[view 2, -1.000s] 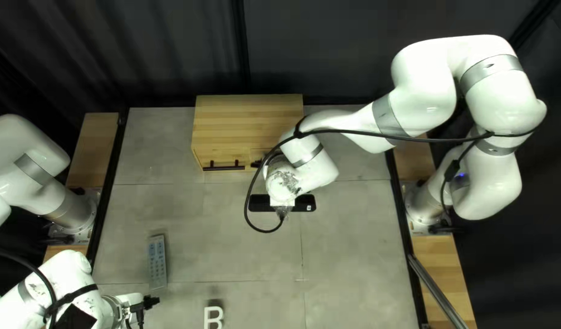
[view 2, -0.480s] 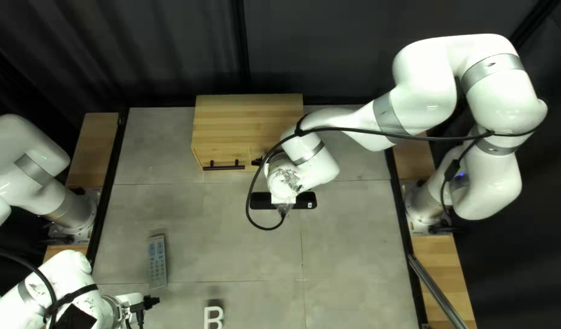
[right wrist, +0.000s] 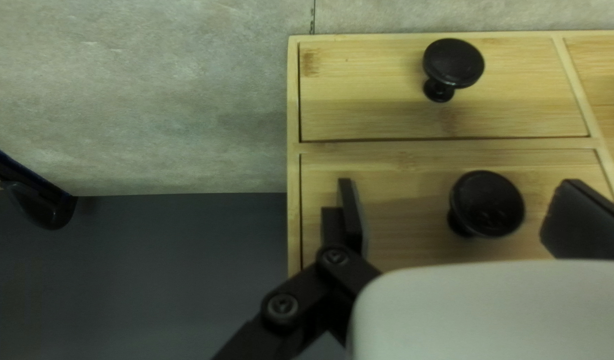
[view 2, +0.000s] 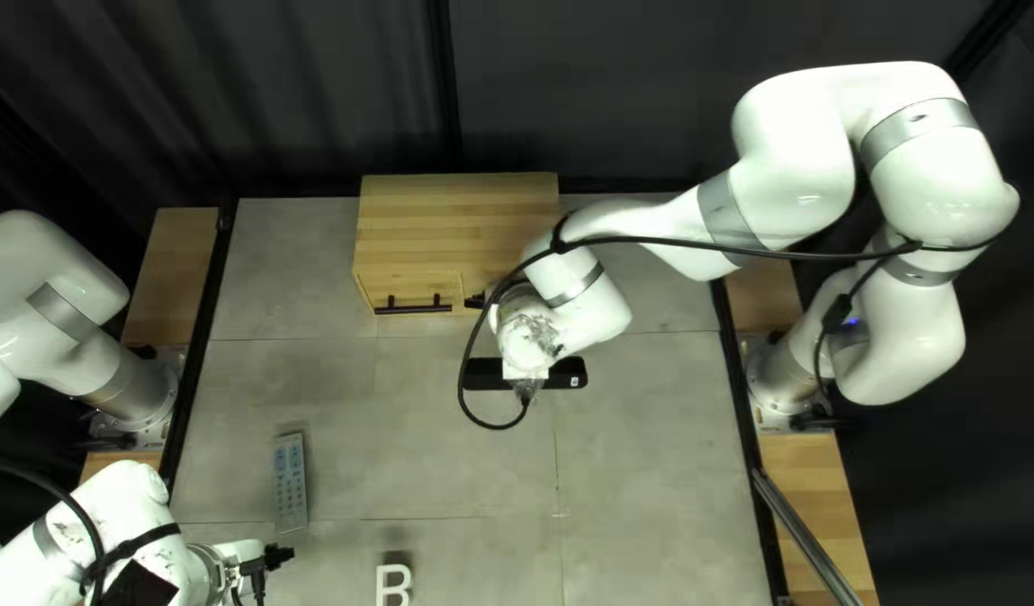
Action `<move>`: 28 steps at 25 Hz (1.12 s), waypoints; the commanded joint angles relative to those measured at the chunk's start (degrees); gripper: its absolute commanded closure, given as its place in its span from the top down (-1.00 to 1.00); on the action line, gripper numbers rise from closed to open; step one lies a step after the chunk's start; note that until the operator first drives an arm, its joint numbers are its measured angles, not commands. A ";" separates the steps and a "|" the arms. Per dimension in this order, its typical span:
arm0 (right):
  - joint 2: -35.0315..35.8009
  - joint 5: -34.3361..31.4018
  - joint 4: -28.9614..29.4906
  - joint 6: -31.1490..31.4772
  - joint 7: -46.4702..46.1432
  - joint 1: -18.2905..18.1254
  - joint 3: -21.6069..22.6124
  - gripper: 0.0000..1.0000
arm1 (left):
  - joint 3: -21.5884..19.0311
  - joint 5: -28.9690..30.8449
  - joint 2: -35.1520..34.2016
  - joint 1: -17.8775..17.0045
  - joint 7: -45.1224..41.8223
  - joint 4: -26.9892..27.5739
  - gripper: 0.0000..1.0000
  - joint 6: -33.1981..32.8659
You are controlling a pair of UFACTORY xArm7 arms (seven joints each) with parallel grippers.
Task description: Open drawers and place objects into drawer and close
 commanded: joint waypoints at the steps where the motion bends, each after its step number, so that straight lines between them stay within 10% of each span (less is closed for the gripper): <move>1: -3.24 2.64 -0.97 2.49 0.25 2.36 2.37 1.00 | 0.00 0.00 0.00 0.00 0.00 0.00 1.00 0.00; 28: -3.27 5.82 0.19 9.37 7.21 7.76 8.07 1.00 | 0.00 0.00 0.00 0.00 0.00 0.00 1.00 0.00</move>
